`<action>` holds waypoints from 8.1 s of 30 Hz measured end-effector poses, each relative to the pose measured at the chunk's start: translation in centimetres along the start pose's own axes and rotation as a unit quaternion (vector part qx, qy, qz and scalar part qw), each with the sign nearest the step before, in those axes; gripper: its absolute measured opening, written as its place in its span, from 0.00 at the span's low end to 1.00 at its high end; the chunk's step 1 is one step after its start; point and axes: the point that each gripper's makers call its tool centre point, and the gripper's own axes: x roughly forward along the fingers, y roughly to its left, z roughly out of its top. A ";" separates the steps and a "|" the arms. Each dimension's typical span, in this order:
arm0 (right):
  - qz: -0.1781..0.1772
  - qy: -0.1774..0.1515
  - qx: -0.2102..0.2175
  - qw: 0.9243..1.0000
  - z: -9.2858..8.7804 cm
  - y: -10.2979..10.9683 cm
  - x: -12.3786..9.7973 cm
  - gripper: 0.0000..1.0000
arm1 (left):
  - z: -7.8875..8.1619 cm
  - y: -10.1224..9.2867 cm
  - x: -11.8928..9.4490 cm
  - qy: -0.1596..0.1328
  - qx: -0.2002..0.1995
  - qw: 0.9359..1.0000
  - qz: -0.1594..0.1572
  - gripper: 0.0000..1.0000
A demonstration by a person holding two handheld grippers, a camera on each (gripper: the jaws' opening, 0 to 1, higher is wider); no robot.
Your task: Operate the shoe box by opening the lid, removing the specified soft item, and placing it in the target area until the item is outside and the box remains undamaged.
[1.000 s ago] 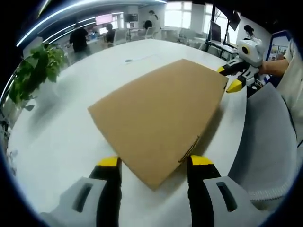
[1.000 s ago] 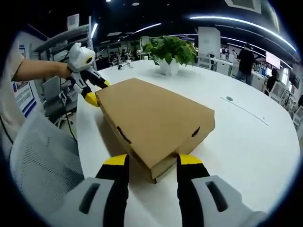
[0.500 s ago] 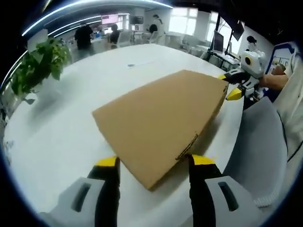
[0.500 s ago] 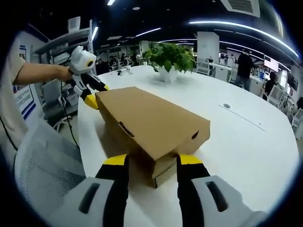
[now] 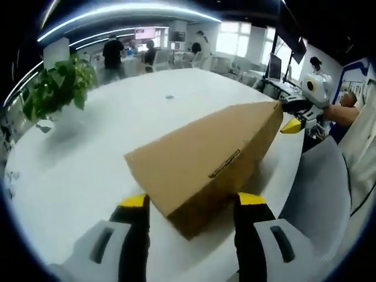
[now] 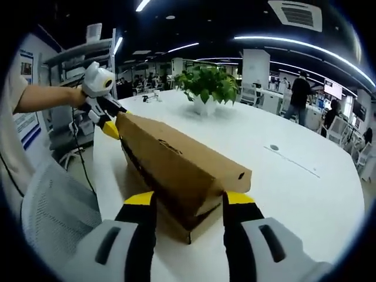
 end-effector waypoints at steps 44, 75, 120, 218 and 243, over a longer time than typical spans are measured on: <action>-0.015 -0.033 -0.055 0.998 6.8 -5.3 1.4 0.39 | 7.2 6.5 -0.6 -0.069 0.001 0.991 0.115 0.10; -0.027 -0.043 -0.057 0.997 8.3 -8.8 3.4 0.36 | 9.8 10.3 0.8 -0.068 -0.020 0.984 0.162 0.00; -0.106 0.023 -0.031 0.994 1.5 -11.4 6.3 0.04 | 11.4 12.7 3.3 -0.064 -0.042 0.984 0.162 0.00; -0.087 0.048 0.035 0.994 0.6 -14.1 9.8 0.03 | 5.9 12.5 7.3 -0.026 -0.105 0.974 0.200 0.00; -0.072 0.018 0.093 0.993 1.2 -12.9 6.2 0.06 | 6.8 10.5 4.6 -0.046 -0.084 0.977 0.190 0.06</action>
